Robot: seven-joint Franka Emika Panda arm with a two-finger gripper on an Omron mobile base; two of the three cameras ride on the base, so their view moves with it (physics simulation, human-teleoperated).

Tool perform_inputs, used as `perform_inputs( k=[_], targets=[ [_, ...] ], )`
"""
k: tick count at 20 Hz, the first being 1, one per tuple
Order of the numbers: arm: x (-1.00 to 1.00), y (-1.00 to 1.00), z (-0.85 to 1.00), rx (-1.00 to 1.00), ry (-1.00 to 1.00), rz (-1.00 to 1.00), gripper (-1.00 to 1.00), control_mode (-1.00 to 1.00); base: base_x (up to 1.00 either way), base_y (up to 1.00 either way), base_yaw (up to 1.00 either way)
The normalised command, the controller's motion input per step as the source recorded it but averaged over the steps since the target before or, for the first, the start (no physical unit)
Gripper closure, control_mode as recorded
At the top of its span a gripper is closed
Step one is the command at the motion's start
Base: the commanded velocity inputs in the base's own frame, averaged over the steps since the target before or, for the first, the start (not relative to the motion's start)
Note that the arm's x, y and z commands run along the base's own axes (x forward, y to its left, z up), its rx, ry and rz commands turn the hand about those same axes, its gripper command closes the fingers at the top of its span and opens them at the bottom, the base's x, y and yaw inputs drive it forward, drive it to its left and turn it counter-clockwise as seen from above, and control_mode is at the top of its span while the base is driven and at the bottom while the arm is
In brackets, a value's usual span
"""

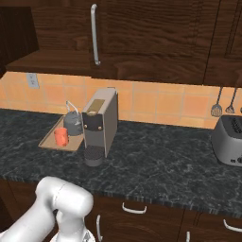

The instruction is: Pick the kettle from the counter and place it on the tray. Then pick the mug from the cabinet and place it on the tray. Then close the cabinet doors.

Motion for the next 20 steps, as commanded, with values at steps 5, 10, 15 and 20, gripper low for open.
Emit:
perform_inputs(
  k=[5,10,15,20],
  targets=[
    [0.03,-1.00,0.29,0.03,0.49,0.00,1.00,-1.00,0.00,0.00,0.00],
    [0.33,-0.97,0.19,0.00,0.69,0.00,1.00,-1.00,0.00,0.00,0.00],
    [0.61,-0.88,0.15,0.00,0.75,0.00,1.00,-1.00,0.00,0.00,0.00],
    [0.95,-0.46,0.12,0.00,0.80,0.04,1.00,-1.00,0.00,0.00,0.00]
  ],
)
